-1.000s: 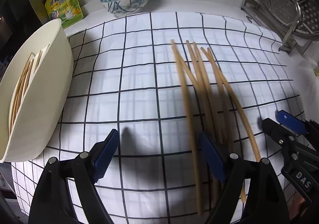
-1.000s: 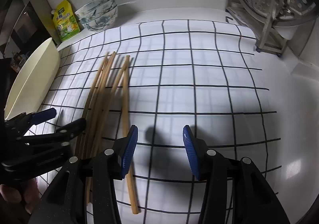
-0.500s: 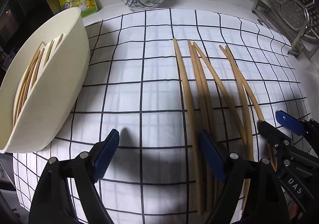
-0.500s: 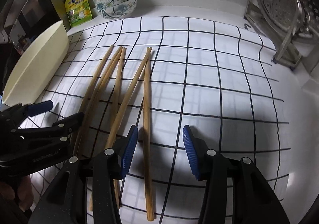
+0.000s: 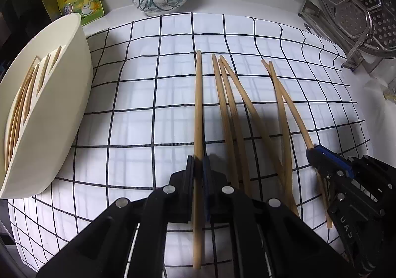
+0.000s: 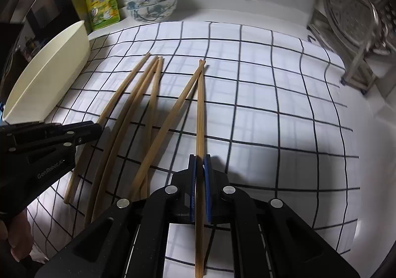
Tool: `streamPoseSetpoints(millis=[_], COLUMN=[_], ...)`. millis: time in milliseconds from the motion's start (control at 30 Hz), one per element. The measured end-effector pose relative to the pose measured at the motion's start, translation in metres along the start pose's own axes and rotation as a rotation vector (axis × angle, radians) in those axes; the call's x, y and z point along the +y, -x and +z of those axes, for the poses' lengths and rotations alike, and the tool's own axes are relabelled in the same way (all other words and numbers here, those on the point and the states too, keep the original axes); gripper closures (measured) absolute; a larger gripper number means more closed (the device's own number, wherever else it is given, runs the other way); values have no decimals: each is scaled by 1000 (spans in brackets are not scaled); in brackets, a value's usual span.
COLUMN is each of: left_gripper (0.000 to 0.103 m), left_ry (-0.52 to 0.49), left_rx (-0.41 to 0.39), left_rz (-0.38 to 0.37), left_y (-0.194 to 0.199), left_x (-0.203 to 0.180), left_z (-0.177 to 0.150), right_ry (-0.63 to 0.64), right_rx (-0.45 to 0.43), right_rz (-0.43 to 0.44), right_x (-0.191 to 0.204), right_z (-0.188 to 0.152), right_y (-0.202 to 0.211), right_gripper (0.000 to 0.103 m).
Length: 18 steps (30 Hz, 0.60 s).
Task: Organize utensils
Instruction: 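Close the right tool on a chopstick while the left tool grasps another, then carry both chopsticks into the white basin and open both tools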
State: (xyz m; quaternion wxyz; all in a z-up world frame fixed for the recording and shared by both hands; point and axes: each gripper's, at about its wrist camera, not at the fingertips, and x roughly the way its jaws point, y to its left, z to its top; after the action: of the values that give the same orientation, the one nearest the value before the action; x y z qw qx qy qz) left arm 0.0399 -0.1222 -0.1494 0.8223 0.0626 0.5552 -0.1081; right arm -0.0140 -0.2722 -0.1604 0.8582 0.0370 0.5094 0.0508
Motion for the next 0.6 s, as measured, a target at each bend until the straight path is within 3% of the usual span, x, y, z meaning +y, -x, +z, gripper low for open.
streamPoseSetpoints(millis=[600], left_gripper=[96], left_ry=[-10], left_rx=[-36], left_rz=[-26], left_y=[34], left_x=[17], left_z=[5], right_ry=[-133], right_rx=[-63], right_rz=[-47], right_x=[-24], right_z=[14], right_y=[35], right_gripper=[97])
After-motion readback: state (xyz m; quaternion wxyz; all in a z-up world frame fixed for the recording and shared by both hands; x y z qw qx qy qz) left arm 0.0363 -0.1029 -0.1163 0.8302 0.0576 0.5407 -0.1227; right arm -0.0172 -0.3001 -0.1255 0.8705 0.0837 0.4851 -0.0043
